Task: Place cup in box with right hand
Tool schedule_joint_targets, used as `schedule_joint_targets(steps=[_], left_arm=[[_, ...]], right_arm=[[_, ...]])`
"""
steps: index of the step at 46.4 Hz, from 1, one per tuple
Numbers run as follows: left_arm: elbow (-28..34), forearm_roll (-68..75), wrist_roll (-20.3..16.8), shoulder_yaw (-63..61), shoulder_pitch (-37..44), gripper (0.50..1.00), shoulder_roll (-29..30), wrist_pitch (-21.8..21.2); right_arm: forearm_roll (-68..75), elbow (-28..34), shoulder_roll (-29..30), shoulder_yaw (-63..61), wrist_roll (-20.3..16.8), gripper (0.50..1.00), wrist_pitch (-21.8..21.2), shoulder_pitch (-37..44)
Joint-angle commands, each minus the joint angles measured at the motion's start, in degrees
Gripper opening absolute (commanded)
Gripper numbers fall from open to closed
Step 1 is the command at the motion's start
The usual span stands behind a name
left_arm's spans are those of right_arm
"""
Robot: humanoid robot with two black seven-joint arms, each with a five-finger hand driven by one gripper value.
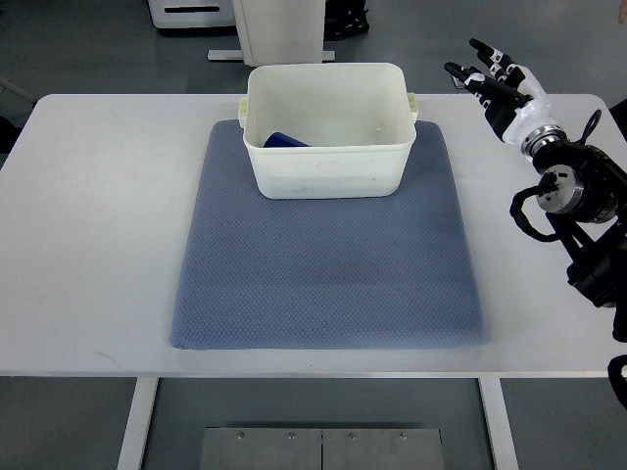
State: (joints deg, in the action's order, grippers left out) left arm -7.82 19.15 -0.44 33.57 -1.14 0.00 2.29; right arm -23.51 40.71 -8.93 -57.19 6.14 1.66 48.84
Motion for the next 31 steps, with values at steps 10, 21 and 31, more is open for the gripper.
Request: schedule_joint_targets(steps=[10,21,31], left_arm=[[0.0,0.0,0.0,0.0,0.0,1.0,0.0,0.0],[0.0,0.0,0.0,0.0,0.0,1.0,0.0,0.0],[0.0,0.0,0.0,0.0,0.0,1.0,0.0,0.0]], right_arm=[[0.0,0.0,0.7,-2.2,0.4,1.0,0.2,-4.0],[0.0,0.1,0.9,-0.4,0.4,1.0,0.2,-4.6],[0.0,0.1,0.8,2.3,0.4,1.0,0.2,-4.7]])
